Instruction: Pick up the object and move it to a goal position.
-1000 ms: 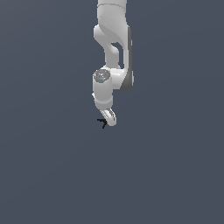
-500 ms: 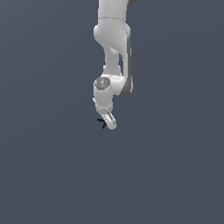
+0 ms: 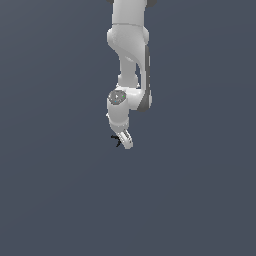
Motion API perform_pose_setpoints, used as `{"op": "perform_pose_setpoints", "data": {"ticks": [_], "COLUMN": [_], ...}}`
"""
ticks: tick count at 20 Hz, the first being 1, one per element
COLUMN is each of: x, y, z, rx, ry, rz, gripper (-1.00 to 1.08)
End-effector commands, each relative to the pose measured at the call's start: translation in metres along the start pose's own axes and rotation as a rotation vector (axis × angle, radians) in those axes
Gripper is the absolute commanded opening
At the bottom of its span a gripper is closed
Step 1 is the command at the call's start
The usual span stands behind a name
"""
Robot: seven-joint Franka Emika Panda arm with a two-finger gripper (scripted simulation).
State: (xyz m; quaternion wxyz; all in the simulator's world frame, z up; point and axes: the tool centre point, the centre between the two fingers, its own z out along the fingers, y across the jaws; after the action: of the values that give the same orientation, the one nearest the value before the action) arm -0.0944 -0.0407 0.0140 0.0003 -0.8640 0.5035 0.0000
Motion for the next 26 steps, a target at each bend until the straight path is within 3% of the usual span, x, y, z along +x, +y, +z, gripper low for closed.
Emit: {"op": "perform_pose_setpoints", "data": {"ticks": [1, 13, 26], "x": [0.000, -0.012, -0.078], "y": [0.000, -0.016, -0.107], "z": [0.000, -0.008, -0.049], "rx": [-0.001, 0.000, -0.001], "ry": [0.000, 0.000, 0.002], "rz": [0.000, 0.000, 0.000], "gripper": [-1.00, -1.00, -1.00]}}
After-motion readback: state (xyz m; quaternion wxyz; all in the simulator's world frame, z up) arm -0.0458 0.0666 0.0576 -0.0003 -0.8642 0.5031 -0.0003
